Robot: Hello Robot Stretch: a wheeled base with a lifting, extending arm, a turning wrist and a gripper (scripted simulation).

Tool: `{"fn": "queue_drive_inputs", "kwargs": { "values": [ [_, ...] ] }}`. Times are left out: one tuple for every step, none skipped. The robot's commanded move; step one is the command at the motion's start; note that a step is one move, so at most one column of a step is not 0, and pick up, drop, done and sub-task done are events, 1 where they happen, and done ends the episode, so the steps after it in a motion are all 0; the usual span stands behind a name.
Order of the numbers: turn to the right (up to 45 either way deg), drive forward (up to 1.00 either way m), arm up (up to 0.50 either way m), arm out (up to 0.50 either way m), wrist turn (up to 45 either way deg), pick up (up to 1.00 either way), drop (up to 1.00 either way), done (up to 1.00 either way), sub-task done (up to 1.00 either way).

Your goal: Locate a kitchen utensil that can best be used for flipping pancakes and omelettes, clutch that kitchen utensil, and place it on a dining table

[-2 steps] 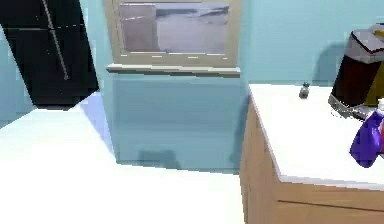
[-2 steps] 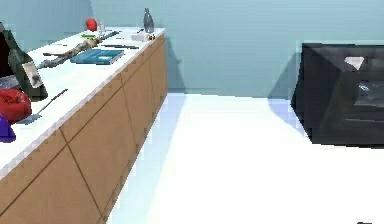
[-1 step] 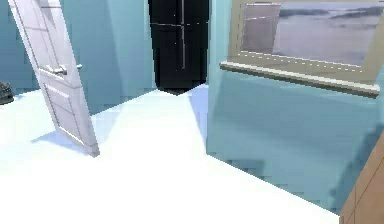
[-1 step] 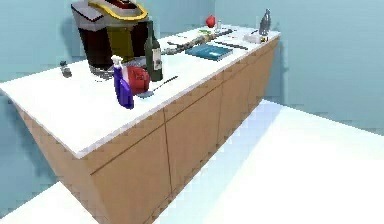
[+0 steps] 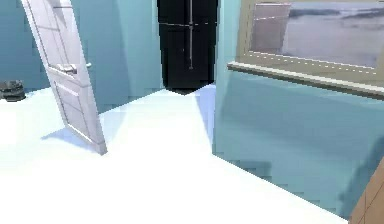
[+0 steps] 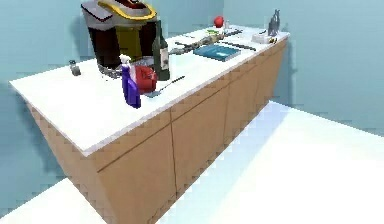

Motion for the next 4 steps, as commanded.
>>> {"fn": "queue_drive_inputs", "kwargs": {
  "values": [
    [45.0,0.0,0.0,0.0,0.0,0.0,0.0,0.0,0.0],
    [45.0,0.0,0.0,0.0,0.0,0.0,0.0,0.0,0.0],
    [15.0,0.0,0.0,0.0,0.0,0.0,0.0,0.0,0.0],
    [3.0,0.0,0.0,0.0,0.0,0.0,0.0,0.0,0.0]
  ]
}}
